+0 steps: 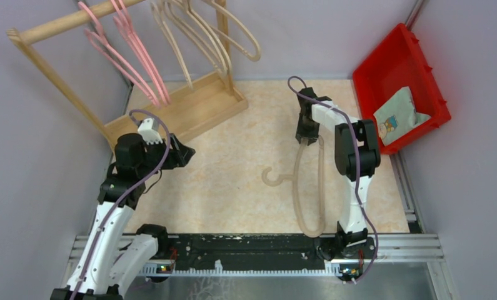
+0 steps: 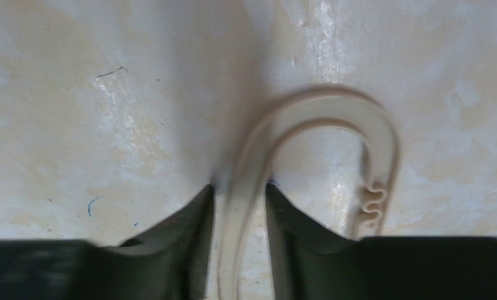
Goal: Organize the hangers
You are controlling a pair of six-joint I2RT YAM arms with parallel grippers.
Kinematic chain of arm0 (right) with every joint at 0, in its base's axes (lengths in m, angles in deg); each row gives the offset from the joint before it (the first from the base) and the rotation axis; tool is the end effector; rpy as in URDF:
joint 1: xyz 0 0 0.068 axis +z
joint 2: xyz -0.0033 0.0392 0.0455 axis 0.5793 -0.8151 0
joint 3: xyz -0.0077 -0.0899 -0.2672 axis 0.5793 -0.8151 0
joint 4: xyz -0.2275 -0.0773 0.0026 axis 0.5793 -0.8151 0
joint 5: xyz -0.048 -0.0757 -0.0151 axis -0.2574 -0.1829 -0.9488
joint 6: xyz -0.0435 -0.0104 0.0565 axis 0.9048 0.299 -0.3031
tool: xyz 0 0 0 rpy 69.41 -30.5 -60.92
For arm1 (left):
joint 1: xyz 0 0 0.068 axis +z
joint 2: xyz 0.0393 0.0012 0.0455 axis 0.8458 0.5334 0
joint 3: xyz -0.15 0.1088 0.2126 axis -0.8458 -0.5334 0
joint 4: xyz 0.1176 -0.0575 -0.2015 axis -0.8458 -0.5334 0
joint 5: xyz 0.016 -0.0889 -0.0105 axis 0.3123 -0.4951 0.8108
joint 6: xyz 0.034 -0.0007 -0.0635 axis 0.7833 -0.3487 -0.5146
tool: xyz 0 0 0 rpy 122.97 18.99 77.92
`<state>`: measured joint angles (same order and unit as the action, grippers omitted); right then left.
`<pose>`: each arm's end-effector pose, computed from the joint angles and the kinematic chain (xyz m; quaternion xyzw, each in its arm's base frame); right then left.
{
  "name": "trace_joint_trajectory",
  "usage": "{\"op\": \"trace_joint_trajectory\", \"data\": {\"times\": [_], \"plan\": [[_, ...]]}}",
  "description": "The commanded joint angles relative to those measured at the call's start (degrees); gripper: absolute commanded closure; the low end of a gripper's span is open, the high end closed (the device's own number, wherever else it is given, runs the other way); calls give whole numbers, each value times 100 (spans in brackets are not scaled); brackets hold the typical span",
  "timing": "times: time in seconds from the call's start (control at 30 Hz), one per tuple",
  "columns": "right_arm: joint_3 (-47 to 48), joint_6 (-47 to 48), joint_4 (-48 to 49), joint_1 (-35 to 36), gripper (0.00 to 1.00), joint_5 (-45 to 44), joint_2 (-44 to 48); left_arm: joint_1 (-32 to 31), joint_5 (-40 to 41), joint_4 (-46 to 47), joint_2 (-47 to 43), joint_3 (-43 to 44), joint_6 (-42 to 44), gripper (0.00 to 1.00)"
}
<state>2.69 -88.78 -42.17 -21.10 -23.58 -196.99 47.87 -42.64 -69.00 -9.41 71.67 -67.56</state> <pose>0.4002 0.0942 0.1641 0.1059 0.9836 -0.0145 0.1450 0.1476 -0.0406 0.3208 0.0023 0.8338 -0.2347 0.4997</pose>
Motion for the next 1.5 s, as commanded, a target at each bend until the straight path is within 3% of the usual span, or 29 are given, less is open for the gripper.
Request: {"op": "trace_joint_trajectory", "data": {"times": [0.0, 0.07, 0.23, 0.4, 0.6, 0.77, 1.07, 1.47], "plan": [[-285, -111, 397, 107, 75, -101, -346, -56, -214, 131, -59, -153, -75, 24], [-332, -150, 447, 101, 100, -67, -349, -78, -294, 170, -59, -187, -67, 24], [-340, -348, 711, 67, 100, 490, 82, -180, -737, 319, 61, -179, 77, 26], [-305, -992, 1149, -314, 100, 1818, 938, -580, -1242, 865, 328, -179, 211, 27], [-58, -2040, 1771, -946, 100, 3403, 1605, -2069, -538, 1869, 1257, -4, 306, 24], [184, -2766, 2214, -1094, 100, 4174, 1840, -2721, -99, 2811, 2006, 88, 364, 17], [-284, -4227, 3502, -1144, 100, 4971, 2209, -3220, 322, 3624, 2912, 220, 665, 15], [-276, -4773, 4221, -1110, 100, 4693, 2275, -3318, -11, 3774, 3209, 484, 751, 14]]}}
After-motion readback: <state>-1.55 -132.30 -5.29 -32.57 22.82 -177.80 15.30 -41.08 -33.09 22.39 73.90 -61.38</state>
